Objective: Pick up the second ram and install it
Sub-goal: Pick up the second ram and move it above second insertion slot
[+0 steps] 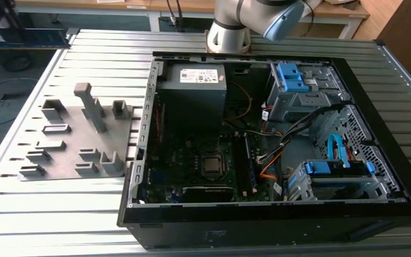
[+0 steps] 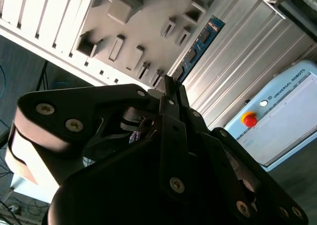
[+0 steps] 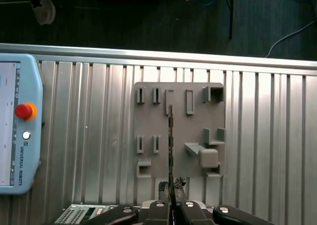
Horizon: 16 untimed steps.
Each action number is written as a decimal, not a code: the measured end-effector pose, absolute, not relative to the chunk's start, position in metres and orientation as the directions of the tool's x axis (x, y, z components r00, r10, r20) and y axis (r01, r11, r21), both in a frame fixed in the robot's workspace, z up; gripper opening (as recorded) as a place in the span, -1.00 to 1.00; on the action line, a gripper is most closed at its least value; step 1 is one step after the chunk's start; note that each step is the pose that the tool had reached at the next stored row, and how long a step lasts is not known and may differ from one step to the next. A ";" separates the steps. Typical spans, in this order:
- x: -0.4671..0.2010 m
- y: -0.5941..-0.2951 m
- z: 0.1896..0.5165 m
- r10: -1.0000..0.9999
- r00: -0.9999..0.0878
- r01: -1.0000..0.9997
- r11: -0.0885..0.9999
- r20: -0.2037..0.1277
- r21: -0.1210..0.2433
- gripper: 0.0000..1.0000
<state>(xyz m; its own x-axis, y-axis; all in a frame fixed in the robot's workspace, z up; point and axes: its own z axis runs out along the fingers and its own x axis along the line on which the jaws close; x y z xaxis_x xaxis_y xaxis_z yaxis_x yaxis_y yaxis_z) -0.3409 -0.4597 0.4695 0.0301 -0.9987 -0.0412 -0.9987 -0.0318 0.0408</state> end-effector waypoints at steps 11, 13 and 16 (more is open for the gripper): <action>-0.291 -0.460 0.461 -0.999 0.030 -0.999 -0.032 -0.041 0.042 -0.73; -0.282 -0.460 0.459 -0.999 0.030 -0.999 -0.032 -0.041 0.042 -0.73; -0.268 -0.460 0.457 -0.999 0.030 -0.999 -0.032 -0.041 0.042 -0.73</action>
